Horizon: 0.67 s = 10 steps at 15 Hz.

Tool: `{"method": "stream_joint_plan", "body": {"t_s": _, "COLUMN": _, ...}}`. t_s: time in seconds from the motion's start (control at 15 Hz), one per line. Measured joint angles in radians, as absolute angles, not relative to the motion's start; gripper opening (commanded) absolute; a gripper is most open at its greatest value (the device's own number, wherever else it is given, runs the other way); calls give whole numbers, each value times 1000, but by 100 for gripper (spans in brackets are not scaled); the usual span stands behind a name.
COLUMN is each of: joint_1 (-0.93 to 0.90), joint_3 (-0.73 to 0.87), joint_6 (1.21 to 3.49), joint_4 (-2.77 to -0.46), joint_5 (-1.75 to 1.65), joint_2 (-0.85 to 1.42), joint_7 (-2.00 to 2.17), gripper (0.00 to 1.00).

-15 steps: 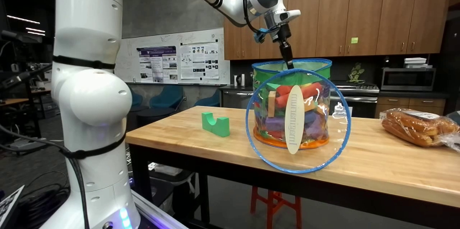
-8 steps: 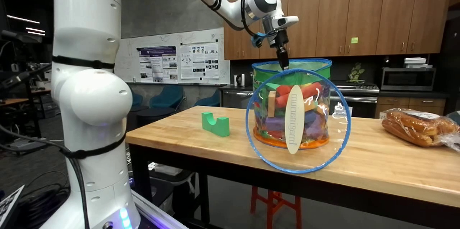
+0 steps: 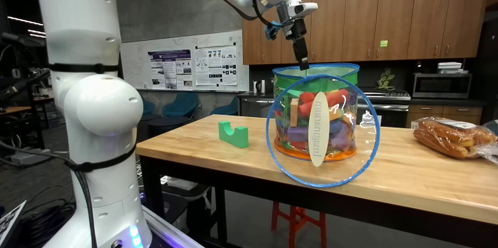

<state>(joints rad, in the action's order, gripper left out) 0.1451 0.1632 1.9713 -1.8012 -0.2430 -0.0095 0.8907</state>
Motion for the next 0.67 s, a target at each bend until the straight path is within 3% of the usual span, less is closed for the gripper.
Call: {"method": "stream_joint_plan", "body": {"t_s": 0.67, "joint_1": 145, "joint_3": 151, "joint_6": 1985, "joint_4": -1948, "joint_5": -235, "joint_2": -102, "joint_7": 887, "gripper": 100}}
